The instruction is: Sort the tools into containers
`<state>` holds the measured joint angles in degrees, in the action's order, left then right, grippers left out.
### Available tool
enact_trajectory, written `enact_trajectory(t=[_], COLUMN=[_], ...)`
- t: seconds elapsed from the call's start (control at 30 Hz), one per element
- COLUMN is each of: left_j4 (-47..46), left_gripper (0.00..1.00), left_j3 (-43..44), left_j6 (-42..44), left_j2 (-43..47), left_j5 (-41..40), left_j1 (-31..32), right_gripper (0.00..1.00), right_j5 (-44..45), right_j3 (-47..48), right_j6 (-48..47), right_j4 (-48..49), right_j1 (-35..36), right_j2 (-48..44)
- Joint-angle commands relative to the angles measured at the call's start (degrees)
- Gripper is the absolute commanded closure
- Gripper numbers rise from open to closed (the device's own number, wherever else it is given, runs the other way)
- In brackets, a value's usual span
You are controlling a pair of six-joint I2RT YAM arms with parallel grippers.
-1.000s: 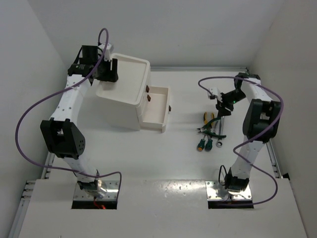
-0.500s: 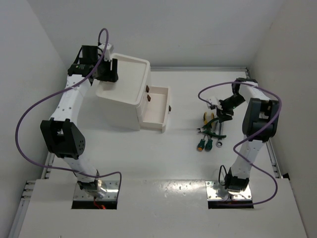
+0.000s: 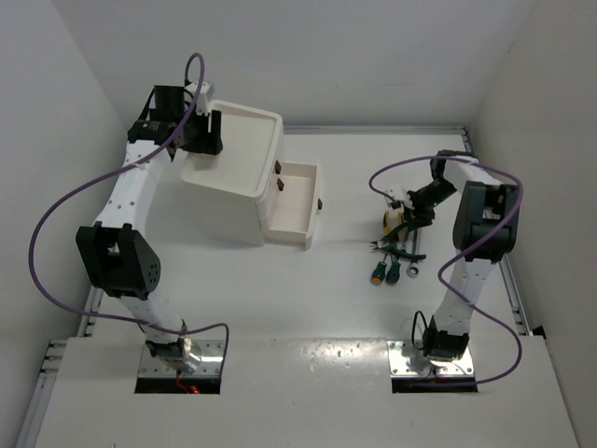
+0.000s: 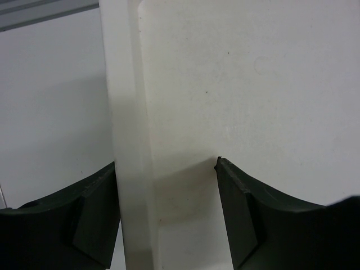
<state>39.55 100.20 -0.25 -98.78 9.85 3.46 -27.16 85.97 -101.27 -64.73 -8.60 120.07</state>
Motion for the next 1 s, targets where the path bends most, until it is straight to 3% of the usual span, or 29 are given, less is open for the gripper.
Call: enact_trajectory(t=[0.0, 0.1, 0.37, 0.47, 0.5, 0.6, 0.87, 0.97], left_j4=[5.8, 5.8, 5.8, 5.8, 5.8, 5.8, 5.8, 5.1], left_gripper=[0.31, 0.31, 0.31, 0.31, 0.31, 0.36, 0.47, 0.49], left_j3=[-2.0, -1.5, -1.5, -1.5, -1.5, -1.5, -3.9, -5.1], left_j6=[0.1, 0.1, 0.1, 0.1, 0.1, 0.1, -1.8, -2.3], left_j2=[-2.3, -2.3, -2.8, -2.8, -2.8, -2.8, -1.1, -0.6], left_j5=[3.5, 3.5, 3.5, 3.5, 3.5, 3.5, 4.1, 4.7], left_j1=[2.6, 2.6, 2.6, 2.6, 2.6, 2.6, 2.6, 2.6], right_gripper=[0.64, 0.7, 0.66, 0.75, 0.84, 0.99, 1.0, 1.0], right_j5=[-1.1, -0.2, 0.4, 0.4, 0.4, -0.9, -12.0, -14.8], right_j3=[0.0, 0.0, -1.6, -1.6, -1.6, -0.5, -2.2, -3.0], right_j6=[0.8, 2.5, 3.1, 3.1, 3.1, 5.0, 21.7, 36.8], right_j4=[1.7, 3.6, 5.6, 6.1, 6.1, 6.1, 5.1, 8.0], right_j1=[0.9, 0.9, 0.9, 0.9, 0.9, 0.9, 0.3, 1.6], right_j2=[1.1, 1.1, 1.7, 1.7, 1.7, 0.6, -12.9, -18.5])
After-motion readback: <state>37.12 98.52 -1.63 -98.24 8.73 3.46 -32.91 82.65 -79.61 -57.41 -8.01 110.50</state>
